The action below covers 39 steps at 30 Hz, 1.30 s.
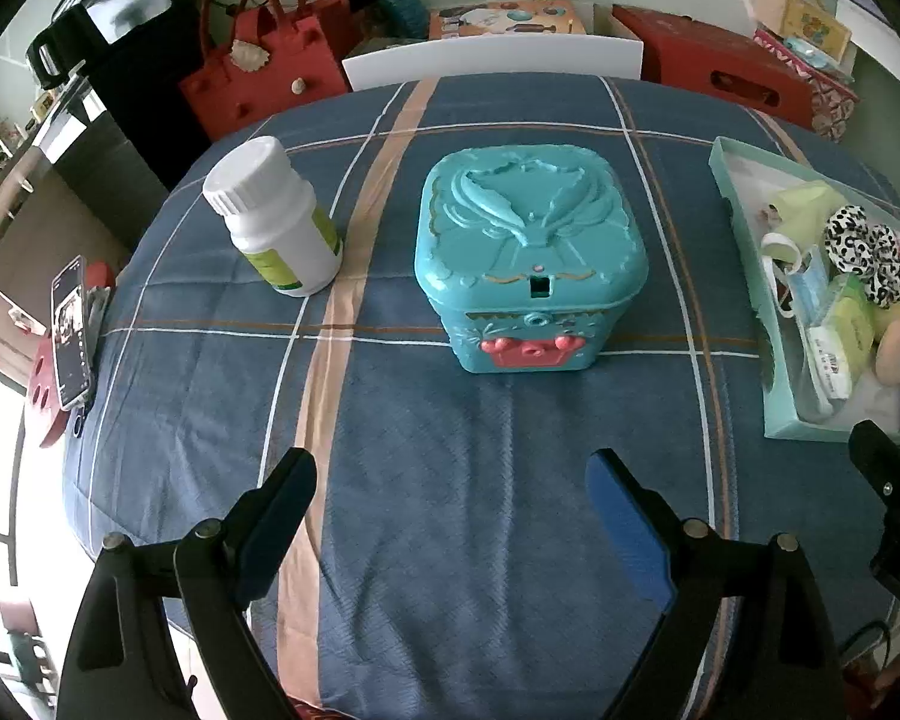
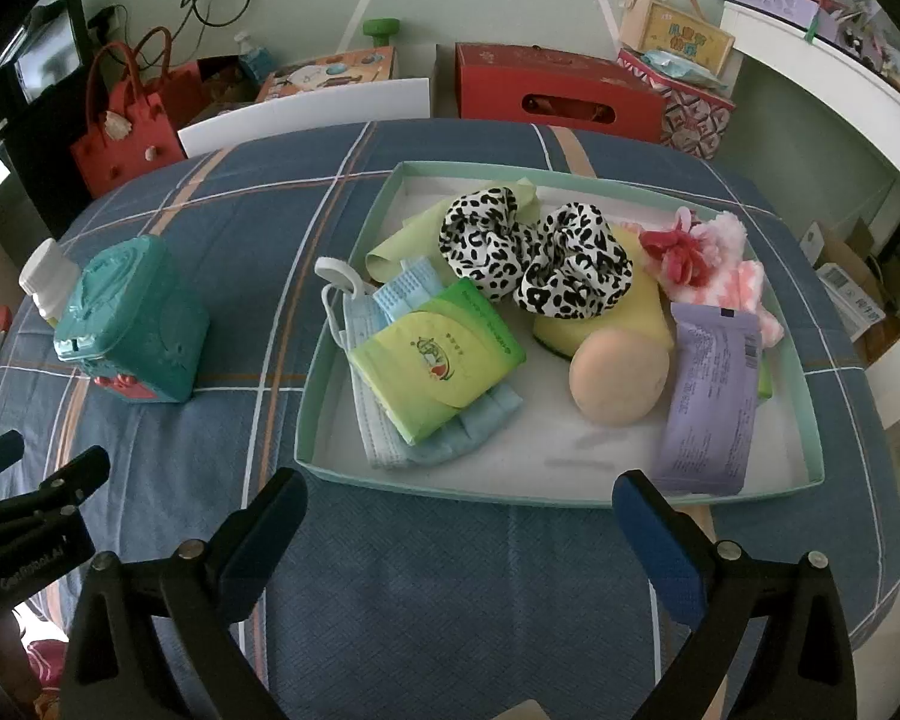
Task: Organize soft objects
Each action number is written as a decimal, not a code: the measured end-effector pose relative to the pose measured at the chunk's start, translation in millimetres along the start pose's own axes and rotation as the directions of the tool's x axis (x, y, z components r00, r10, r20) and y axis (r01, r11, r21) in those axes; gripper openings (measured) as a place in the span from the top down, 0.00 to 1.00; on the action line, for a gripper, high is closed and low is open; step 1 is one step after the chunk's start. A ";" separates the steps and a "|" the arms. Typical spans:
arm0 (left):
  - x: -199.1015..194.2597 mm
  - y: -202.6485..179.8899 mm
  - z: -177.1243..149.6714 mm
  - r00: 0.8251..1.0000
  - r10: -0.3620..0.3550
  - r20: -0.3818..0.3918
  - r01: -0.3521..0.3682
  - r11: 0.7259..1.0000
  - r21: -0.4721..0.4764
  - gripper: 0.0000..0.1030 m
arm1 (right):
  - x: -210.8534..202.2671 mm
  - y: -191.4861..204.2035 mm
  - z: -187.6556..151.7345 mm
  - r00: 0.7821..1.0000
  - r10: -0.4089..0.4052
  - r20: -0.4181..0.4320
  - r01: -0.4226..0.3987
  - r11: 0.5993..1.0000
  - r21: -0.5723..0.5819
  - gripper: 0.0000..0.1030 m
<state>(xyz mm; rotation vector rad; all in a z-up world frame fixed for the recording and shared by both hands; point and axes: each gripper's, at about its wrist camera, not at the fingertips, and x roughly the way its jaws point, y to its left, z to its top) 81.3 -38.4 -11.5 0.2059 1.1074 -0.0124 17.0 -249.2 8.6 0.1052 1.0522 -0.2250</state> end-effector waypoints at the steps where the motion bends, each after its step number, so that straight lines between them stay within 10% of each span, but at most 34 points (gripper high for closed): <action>1: 0.7 0.4 0.2 1.000 -0.001 -0.002 0.001 1.000 -0.001 0.11 | 0.1 0.1 0.0 1.000 0.000 0.000 0.000 1.000 -0.001 0.00; 39: -4.6 0.5 -1.8 1.000 0.008 0.015 -0.008 1.000 -0.004 0.11 | 0.8 -1.7 -0.6 1.000 -0.004 0.002 0.004 1.000 0.001 0.00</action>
